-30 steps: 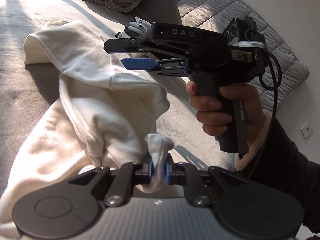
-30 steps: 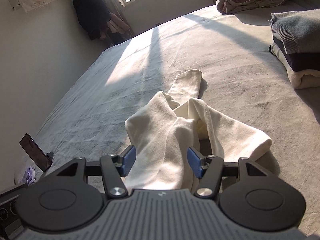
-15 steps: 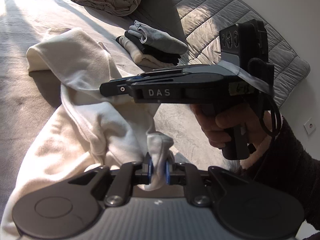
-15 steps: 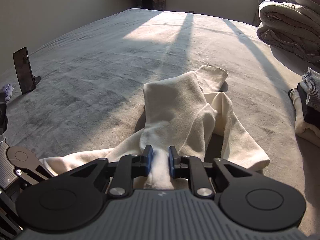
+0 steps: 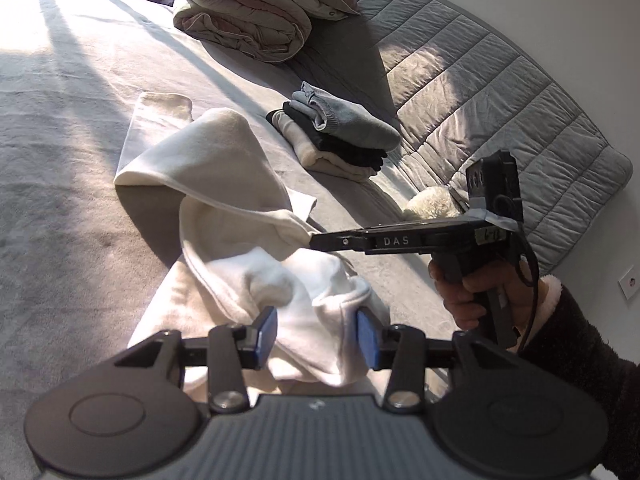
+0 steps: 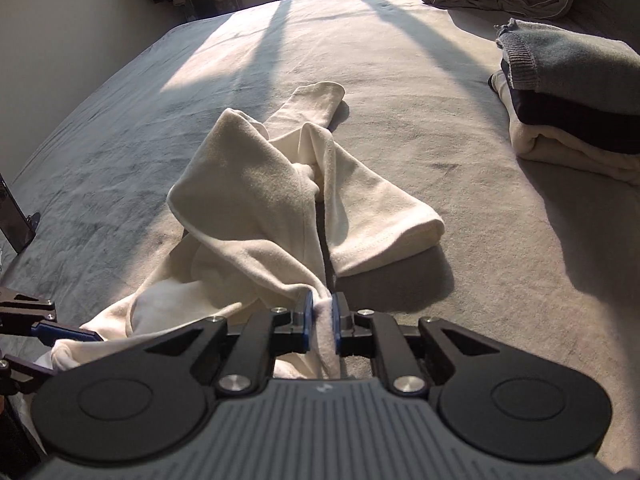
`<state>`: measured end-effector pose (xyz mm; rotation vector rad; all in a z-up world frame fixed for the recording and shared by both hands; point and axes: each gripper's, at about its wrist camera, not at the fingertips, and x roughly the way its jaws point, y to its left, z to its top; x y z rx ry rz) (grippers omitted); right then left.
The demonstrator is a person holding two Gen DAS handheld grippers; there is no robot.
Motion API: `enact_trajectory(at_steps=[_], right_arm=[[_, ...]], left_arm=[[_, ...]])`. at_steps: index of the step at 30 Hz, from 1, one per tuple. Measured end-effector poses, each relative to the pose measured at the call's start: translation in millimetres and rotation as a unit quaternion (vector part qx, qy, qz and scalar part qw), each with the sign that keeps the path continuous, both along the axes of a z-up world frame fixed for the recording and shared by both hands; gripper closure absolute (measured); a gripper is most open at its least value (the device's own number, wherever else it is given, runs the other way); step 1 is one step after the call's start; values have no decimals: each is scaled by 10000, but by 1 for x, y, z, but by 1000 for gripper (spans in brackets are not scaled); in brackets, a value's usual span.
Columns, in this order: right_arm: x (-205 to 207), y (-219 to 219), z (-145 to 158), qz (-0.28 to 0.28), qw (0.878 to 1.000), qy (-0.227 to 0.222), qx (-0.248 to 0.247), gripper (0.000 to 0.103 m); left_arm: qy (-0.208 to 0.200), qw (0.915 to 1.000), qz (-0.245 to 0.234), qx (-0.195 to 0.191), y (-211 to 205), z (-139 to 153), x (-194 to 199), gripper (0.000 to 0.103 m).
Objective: Fold clothes
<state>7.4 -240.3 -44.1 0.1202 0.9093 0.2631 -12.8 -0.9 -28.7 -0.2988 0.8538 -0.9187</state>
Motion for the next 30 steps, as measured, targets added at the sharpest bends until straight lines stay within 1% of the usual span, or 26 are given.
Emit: enact_trajectory(at_steps=[3, 4, 5, 6, 10, 12, 15, 17, 19, 22, 24, 25, 26, 28, 30], right_arm=[[-4, 5, 8, 105, 9996, -280, -17, 79], [-5, 7, 11, 133, 9991, -401, -3, 68], [-5, 10, 14, 170, 9985, -513, 6, 52], [-5, 14, 17, 232, 9979, -599, 2, 48], [-2, 33, 21, 494, 9951, -858, -61, 47], [3, 43, 19, 594, 9942, -891, -121, 47], [11, 56, 12, 684, 9933, -896, -239, 47], [17, 66, 6, 711, 9923, -921, -415, 47], [20, 73, 2, 750, 9908, -970, -571, 47], [20, 79, -2, 859, 9874, -1081, -777, 47], [16, 80, -1, 964, 9853, -1155, -807, 47], [14, 81, 0, 1030, 9842, -1186, -819, 47], [13, 83, 0, 1115, 9826, -1197, -880, 47], [9, 88, -1, 1269, 9789, -1218, -1036, 47], [8, 95, -8, 1299, 9734, -1247, -1418, 47]], left_arm=[[73, 9989, 435, 125, 0, -4, 13, 54], [122, 9984, 541, 130, 0, -7, 16, 54], [178, 9977, 642, 121, 1, -8, 20, 53], [224, 9968, 748, 142, 1, -11, 24, 53], [484, 9928, 1054, 287, -1, -24, 37, 53], [693, 9910, 1120, 246, -1, -32, 43, 53], [808, 9893, 1207, 157, 0, -38, 46, 56], [818, 9889, 1236, 117, -1, -40, 47, 66], [815, 9886, 1267, 79, -2, -42, 49, 73], [810, 9877, 1339, 40, -4, -44, 50, 79], [810, 9871, 1381, 9, -5, -45, 51, 83], [806, 9870, 1394, 2, -6, -45, 51, 89], [793, 9870, 1400, 4, -6, -45, 50, 93], [729, 9876, 1392, 42, -7, -43, 49, 96], [598, 9883, 1400, 112, -8, -39, 46, 97]])
